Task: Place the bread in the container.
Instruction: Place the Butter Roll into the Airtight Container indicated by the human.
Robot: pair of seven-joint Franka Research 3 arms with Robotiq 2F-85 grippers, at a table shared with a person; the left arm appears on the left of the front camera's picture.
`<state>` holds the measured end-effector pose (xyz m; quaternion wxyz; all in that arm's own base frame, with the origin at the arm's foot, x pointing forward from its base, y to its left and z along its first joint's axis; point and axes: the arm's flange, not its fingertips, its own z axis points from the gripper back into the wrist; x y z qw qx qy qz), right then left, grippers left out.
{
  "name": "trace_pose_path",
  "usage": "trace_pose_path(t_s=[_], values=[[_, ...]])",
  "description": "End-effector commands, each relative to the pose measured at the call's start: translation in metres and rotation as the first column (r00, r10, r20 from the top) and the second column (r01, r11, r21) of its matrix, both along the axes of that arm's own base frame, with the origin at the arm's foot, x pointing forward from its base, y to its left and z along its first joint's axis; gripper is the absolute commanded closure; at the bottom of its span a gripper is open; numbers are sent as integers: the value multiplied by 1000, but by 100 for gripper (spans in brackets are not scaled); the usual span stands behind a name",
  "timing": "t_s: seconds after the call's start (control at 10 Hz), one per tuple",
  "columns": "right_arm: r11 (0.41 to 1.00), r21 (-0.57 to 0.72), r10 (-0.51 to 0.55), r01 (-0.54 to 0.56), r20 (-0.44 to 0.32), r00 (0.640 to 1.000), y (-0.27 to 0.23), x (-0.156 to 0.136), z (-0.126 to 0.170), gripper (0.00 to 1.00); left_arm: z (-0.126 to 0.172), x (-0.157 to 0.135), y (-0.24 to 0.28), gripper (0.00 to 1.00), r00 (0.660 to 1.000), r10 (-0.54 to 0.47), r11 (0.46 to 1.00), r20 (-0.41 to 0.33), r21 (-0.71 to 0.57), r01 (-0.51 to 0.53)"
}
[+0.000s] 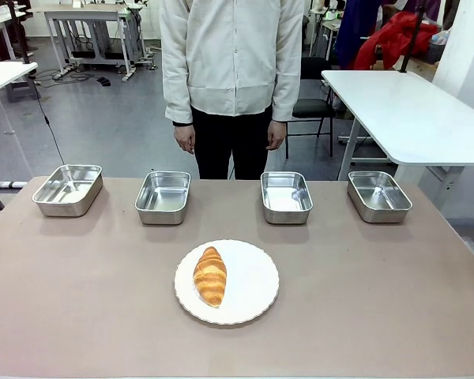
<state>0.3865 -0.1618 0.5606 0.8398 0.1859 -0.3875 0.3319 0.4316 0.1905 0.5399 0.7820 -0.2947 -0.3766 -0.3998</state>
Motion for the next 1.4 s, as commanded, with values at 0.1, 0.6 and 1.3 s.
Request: trace_pose_path(t_s=[0.1, 0.6, 1.3], values=[[1000, 10, 14, -14, 26, 1000, 0, 2, 1, 0, 2, -2, 0, 0, 1000, -5, 1000, 13, -3, 5], [1000, 10, 14, -14, 26, 1000, 0, 2, 1, 0, 2, -2, 0, 0, 1000, -5, 1000, 13, -3, 5], [1000, 10, 14, -14, 26, 1000, 0, 2, 1, 0, 2, -2, 0, 0, 1000, -5, 1000, 13, -3, 5]])
